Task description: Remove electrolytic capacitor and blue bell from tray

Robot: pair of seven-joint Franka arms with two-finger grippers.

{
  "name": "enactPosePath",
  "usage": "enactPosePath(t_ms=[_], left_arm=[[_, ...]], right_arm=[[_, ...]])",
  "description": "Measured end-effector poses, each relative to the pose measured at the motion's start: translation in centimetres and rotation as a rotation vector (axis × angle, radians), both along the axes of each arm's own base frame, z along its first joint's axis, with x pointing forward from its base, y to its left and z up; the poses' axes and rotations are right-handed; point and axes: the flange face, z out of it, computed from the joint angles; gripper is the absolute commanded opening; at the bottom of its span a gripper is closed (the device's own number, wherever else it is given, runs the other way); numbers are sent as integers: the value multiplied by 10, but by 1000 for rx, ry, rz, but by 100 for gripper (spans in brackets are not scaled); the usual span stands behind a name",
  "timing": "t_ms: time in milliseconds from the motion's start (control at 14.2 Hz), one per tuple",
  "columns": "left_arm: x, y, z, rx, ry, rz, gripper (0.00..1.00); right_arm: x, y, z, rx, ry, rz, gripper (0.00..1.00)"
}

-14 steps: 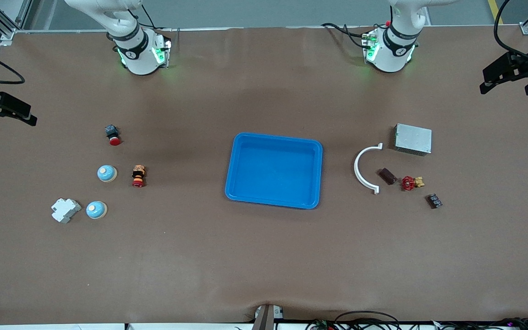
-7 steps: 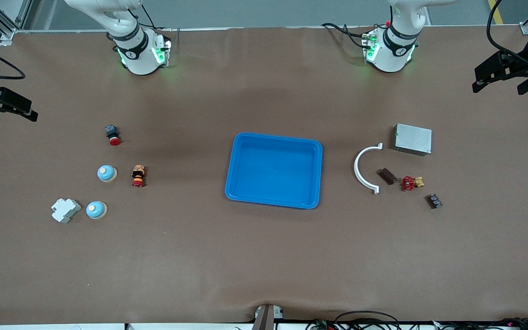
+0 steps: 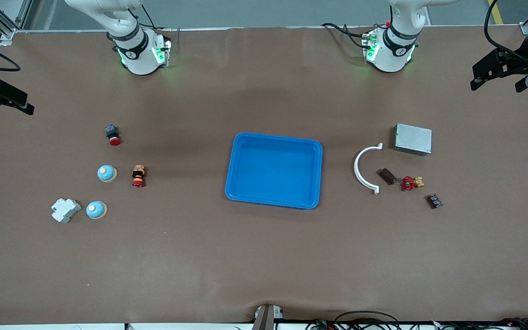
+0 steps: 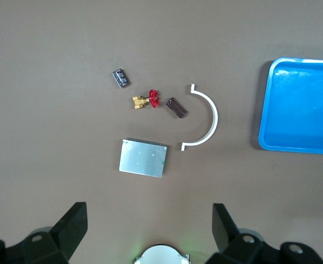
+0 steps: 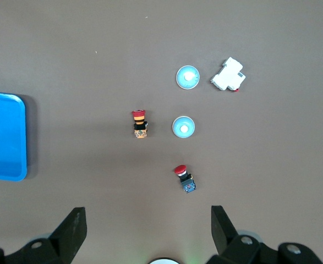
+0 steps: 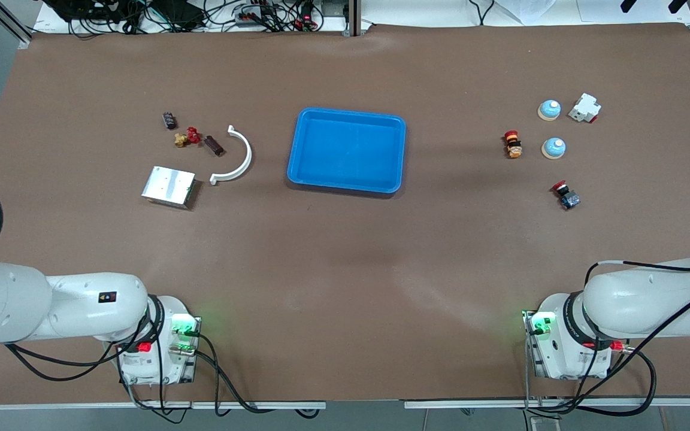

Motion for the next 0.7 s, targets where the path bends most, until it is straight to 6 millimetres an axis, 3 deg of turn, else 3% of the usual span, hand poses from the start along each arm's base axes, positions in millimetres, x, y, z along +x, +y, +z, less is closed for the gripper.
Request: enactPosePath(t_ms=[705], left_arm=[[1, 1, 3, 0, -13, 26, 100]], right_arm=[[0, 2, 0, 0, 0, -3, 100]])
